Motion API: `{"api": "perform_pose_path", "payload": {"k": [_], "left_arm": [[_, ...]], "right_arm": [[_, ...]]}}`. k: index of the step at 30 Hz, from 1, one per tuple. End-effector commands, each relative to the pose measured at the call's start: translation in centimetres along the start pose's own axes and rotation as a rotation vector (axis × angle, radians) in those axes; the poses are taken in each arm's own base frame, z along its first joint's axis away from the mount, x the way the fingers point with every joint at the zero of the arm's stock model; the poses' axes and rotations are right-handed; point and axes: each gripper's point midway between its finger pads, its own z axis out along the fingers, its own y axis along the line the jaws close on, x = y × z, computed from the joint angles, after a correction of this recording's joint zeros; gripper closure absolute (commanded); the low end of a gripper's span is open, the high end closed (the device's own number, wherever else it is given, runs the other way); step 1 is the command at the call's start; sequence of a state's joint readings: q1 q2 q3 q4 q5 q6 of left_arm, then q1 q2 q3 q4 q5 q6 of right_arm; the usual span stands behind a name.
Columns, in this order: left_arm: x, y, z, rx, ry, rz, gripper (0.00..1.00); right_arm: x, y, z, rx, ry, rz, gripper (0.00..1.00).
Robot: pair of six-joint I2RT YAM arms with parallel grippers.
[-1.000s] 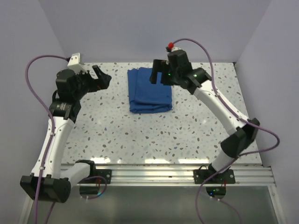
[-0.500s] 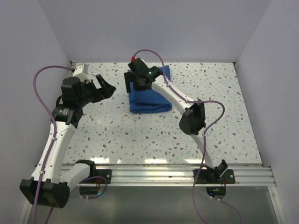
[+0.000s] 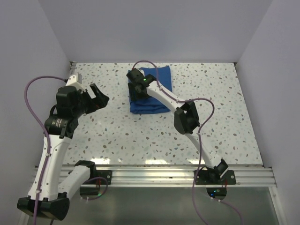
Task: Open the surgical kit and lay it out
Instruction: Open the surgical kit at the center of the board.
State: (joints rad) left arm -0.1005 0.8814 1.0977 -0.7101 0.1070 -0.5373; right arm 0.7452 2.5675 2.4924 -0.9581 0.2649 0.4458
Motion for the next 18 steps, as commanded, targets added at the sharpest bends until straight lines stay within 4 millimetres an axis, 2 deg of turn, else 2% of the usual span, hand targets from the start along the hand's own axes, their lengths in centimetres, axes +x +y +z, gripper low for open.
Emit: {"api": "perform_pose_path", "payload": {"k": [1,2,5,6,7,8,10,12,13,14,15,16,17,18], "left_arm": [[-0.8,0.1,-1.0,-0.023,-0.022,0.018,0.04],[-0.8,0.2,-0.7,-0.026,-0.017,0.017,0.04],[-0.8,-0.1,-0.2,-0.012,-0.015,0.013,0.05],[-0.9,-0.4,0.1,0.006,-0.014,0.01,0.05],[-1.0,-0.6,0.3,0.017,-0.017,0.009,0.05],[-1.0,-0.7,0.7,0.02,-0.012,0.009,0.05],[-1.9,-1.1,1.0,0.034,-0.035,0.022,0.06],[-2.8,-1.0,1.7,0.019,-0.048,0.052,0.06],[-3.9,-1.4,1.6,0.021,-0.07,0.065,0.06],[-4.3,-1.6,1.9,0.018,-0.066,0.078,0.06],[-4.3,-1.3,3.3,-0.004,-0.034,0.097,0.07],[-5.5,-2.1,3.4,0.006,-0.049,0.109,0.09],[-5.6,-3.0,3.9,0.02,-0.041,0.128,0.1],[-5.6,-3.1,5.4,-0.004,-0.027,0.144,0.1]], "right_arm": [[-0.5,-0.6,-0.5,0.022,-0.016,-0.008,0.31],[-0.4,-0.6,-0.5,0.026,-0.013,-0.013,0.47],[-1.4,-1.5,-2.1,0.057,-0.043,-0.012,0.72],[-1.8,-1.6,-2.7,0.059,-0.057,-0.011,0.83],[-2.2,-2.0,-3.1,0.065,-0.065,-0.007,0.88],[-3.4,-2.6,-4.8,0.062,-0.098,0.008,0.98],[-4.6,-3.5,-6.5,0.069,-0.13,0.03,1.0],[-7.1,-5.9,-9.9,0.089,-0.203,0.095,1.0],[-7.1,-7.1,-10.4,0.106,-0.204,0.115,1.0],[-7.7,-9.2,-11.1,0.128,-0.217,0.154,1.0],[-9.1,-10.8,-14.0,0.128,-0.275,0.203,1.0],[-8.4,-12.4,-14.0,0.153,-0.256,0.219,1.0],[-8.8,-15.0,-14.8,0.182,-0.269,0.264,1.0],[-9.3,-16.7,-17.1,0.195,-0.311,0.297,1.0]]}}
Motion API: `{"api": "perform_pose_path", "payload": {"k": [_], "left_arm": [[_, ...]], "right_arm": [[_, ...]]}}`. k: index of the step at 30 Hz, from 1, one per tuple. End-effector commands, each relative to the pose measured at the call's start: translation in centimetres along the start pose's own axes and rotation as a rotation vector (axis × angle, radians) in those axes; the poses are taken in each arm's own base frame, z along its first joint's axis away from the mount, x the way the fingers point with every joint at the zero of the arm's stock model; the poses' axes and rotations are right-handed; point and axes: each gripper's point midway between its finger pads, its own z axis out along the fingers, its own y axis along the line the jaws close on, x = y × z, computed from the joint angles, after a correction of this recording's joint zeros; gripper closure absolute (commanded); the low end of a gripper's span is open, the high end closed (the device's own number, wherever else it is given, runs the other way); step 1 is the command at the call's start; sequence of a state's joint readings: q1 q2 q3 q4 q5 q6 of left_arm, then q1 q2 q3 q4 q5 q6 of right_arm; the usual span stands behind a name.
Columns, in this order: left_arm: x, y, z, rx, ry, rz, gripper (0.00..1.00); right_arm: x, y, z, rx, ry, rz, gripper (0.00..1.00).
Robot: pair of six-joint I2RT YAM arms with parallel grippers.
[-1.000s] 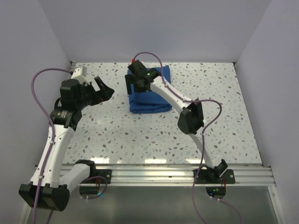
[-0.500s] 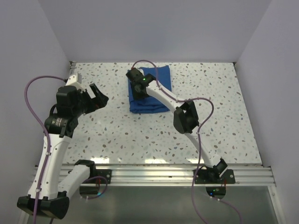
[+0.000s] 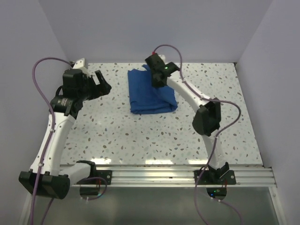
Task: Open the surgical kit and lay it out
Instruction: Open the surgical kit at the center of the board.
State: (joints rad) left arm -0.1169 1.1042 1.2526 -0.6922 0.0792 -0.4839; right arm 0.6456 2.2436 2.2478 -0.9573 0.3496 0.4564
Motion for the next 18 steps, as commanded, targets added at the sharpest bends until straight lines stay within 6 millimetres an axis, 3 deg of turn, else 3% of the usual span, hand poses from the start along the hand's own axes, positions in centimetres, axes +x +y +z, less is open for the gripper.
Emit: {"api": "perform_pose_path", "payload": {"k": [1,2,4,5,6,7,8,9,10,11,12,13,14,15,16,17,18], "left_arm": [[-4.1,-3.4,1.4,0.039,-0.09,0.103,0.1],[-2.9,-5.2,3.1,0.067,-0.043,0.143,0.1],[-3.9,-7.1,4.3,0.07,-0.061,0.169,0.1],[-3.1,-8.8,5.2,0.096,-0.035,0.19,0.11],[-1.8,-9.2,7.7,0.074,0.014,0.208,0.11],[-2.2,-10.8,8.2,0.089,0.005,0.223,0.12],[0.7,-12.5,10.7,0.094,0.077,0.27,0.13],[1.8,-13.1,11.8,0.069,0.097,0.303,0.13],[1.4,-14.8,12.4,0.078,0.086,0.321,0.14],[5.4,-16.4,14.9,0.067,0.167,0.376,0.14],[6.7,-16.4,15.9,0.011,0.192,0.406,0.15],[6.6,-19.4,15.8,0.039,0.171,0.421,0.15],[9.9,-19.3,18.5,0.0,0.237,0.449,0.16],[9.5,-20.7,18.7,-0.001,0.225,0.45,0.17],[11.0,-21.8,19.2,0.006,0.241,0.473,0.18],[13.7,-21.3,20.9,-0.028,0.295,0.504,0.18],[13.5,-22.2,21.2,-0.028,0.274,0.508,0.19]], "right_arm": [[-6.0,-10.3,-6.9,0.13,-0.18,0.191,1.0],[-6.0,-12.8,-7.1,0.177,-0.183,0.217,1.0],[-5.0,-15.9,-7.9,0.234,-0.18,0.226,1.0],[-4.5,-17.9,-7.6,0.27,-0.167,0.241,1.0],[-3.6,-19.1,-7.7,0.298,-0.146,0.243,0.85],[-2.1,-20.3,-7.4,0.336,-0.108,0.24,0.62],[-1.3,-22.0,-7.4,0.383,-0.085,0.25,0.18],[0.1,-23.4,-7.6,0.441,-0.048,0.254,0.02],[1.5,-24.9,-7.7,0.514,-0.018,0.25,0.02],[2.5,-26.5,-8.0,0.561,0.007,0.266,0.02],[3.6,-27.4,-8.3,0.597,0.037,0.275,0.02],[4.7,-28.4,-8.5,0.633,0.061,0.274,0.02],[5.2,-29.6,-9.3,0.65,0.061,0.304,0.02],[5.5,-30.0,-9.8,0.651,0.058,0.315,0.02],[6.2,-30.3,-10.0,0.649,0.069,0.321,0.02],[6.0,-30.6,-11.1,0.623,0.041,0.346,0.02],[5.9,-30.5,-11.4,0.608,0.029,0.343,0.02]]}}
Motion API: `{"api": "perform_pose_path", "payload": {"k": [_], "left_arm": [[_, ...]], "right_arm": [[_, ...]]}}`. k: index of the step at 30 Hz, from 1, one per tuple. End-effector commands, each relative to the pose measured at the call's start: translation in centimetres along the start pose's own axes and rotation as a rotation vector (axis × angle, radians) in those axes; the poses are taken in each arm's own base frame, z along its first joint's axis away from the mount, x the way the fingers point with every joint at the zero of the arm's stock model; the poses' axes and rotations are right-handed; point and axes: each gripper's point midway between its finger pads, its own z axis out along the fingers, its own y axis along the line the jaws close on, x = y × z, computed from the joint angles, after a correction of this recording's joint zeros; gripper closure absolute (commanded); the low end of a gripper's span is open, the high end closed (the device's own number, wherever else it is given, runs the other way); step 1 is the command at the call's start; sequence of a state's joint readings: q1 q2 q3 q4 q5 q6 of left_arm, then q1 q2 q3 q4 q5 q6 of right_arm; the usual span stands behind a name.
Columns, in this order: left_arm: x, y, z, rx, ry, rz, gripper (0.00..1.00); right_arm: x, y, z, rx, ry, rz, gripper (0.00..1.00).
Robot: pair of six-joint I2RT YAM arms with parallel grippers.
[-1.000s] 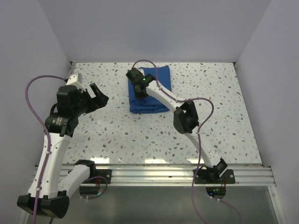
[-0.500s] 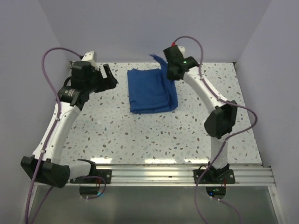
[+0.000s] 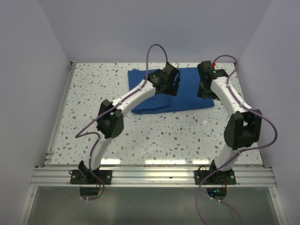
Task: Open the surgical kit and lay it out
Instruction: Open the surgical kit at the center of the board.
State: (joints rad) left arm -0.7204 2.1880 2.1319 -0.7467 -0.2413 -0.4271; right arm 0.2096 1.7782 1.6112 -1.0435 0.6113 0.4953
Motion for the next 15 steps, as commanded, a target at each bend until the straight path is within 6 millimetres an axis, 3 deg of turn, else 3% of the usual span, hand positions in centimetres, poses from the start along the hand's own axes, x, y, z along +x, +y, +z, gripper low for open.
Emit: {"api": "perform_pose_path", "payload": {"k": [1,4,9,15], "left_arm": [[1.8,-1.5,1.0,-0.089,0.046,0.064,0.2],[4.7,-1.6,2.9,-0.137,0.097,0.102,0.21],[8.8,0.2,4.6,-0.227,0.178,0.149,0.23],[10.0,-0.2,6.3,-0.217,0.191,0.181,0.3]], "right_arm": [[-1.3,-3.9,-3.6,-0.016,-0.093,0.106,0.02],[-0.9,-4.3,-4.9,-0.065,-0.102,0.12,0.02],[-0.2,-4.9,-5.8,-0.087,-0.102,0.119,0.02],[0.1,-5.0,-6.2,-0.111,-0.099,0.116,0.02]]}}
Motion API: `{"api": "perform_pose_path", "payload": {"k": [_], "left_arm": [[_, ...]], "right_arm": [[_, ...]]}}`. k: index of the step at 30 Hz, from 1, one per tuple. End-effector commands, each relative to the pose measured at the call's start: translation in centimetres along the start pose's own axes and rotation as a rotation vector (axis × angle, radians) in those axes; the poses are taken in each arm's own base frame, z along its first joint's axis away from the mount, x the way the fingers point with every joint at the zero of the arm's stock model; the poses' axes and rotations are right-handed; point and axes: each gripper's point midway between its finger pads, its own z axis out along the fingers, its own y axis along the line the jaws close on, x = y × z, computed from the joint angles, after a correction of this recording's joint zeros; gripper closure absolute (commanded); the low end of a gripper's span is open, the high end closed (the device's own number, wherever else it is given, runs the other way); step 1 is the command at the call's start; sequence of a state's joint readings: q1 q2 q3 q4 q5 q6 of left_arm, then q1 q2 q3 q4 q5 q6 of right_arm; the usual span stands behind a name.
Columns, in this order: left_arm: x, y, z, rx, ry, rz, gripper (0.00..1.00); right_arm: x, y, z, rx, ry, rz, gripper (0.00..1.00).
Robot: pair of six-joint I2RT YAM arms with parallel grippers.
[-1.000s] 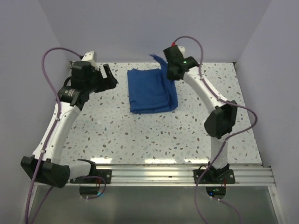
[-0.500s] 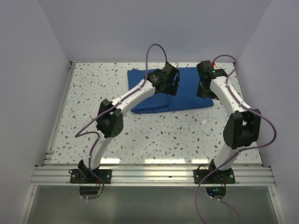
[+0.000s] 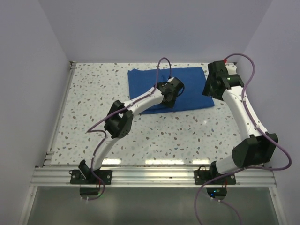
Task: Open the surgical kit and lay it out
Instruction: Open the surgical kit at the center of the board.
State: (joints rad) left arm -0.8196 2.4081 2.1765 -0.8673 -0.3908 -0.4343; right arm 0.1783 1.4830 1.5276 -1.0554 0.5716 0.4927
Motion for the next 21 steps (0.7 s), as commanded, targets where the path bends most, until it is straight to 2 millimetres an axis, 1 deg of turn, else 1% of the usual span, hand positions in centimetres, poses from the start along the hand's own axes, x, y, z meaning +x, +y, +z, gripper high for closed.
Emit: {"api": "perform_pose_path", "payload": {"k": [1,3,5,8,9,10,11,13,14,15,16,17,18,19,20,21], "left_arm": [[0.1,0.3,0.8,-0.04,-0.008,0.02,0.32],[0.2,0.2,1.1,-0.042,-0.005,0.032,0.38],[0.4,0.1,1.6,-0.041,-0.001,0.047,0.4],[0.6,-0.1,2.1,-0.032,0.01,0.073,0.6],[0.2,-0.3,1.9,-0.025,0.002,0.072,0.85],[-0.4,0.0,1.4,-0.033,-0.011,0.066,1.0],[-0.8,0.4,0.5,-0.048,-0.02,0.05,1.0],[-2.7,2.3,-1.0,-0.082,-0.069,-0.001,1.0],[-5.0,3.3,-3.7,-0.061,-0.131,-0.057,1.0],[-5.4,4.7,-4.5,-0.069,-0.14,-0.098,1.0],[-6.5,7.8,-5.3,-0.092,-0.153,-0.171,1.0],[-8.4,10.3,-8.8,-0.078,-0.217,-0.274,1.0],[-7.5,12.5,-9.1,-0.101,-0.199,-0.319,1.0],[-7.7,16.7,-9.8,-0.141,-0.214,-0.401,1.0],[-9.3,19.6,-13.9,-0.127,-0.316,-0.486,1.0],[-7.3,21.8,-13.8,-0.164,-0.296,-0.515,1.0]], "right_arm": [[0.9,0.2,-0.1,-0.024,0.029,-0.015,0.02],[1.2,0.4,0.0,-0.027,0.039,-0.016,0.02],[1.6,0.6,0.3,-0.034,0.056,-0.017,0.02],[1.8,0.9,0.4,-0.043,0.069,-0.016,0.02],[2.0,1.2,0.5,-0.051,0.078,-0.02,0.02],[2.0,1.2,0.5,-0.055,0.079,-0.016,0.02],[2.2,1.4,0.5,-0.063,0.087,-0.014,0.02],[2.0,1.7,0.4,-0.074,0.084,-0.006,0.02],[1.8,1.9,0.4,-0.084,0.081,-0.004,0.02],[1.7,2.5,0.5,-0.107,0.083,-0.007,0.02],[1.3,3.0,0.4,-0.131,0.077,-0.005,0.02],[1.1,3.4,0.4,-0.153,0.074,-0.018,0.02],[0.4,4.3,0.4,-0.187,0.059,-0.011,0.02],[-0.3,5.5,0.1,-0.241,0.057,-0.007,0.02],[-0.8,6.3,-0.1,-0.274,0.051,-0.008,0.02],[-1.7,7.1,-0.2,-0.305,0.033,0.006,0.02]]}}
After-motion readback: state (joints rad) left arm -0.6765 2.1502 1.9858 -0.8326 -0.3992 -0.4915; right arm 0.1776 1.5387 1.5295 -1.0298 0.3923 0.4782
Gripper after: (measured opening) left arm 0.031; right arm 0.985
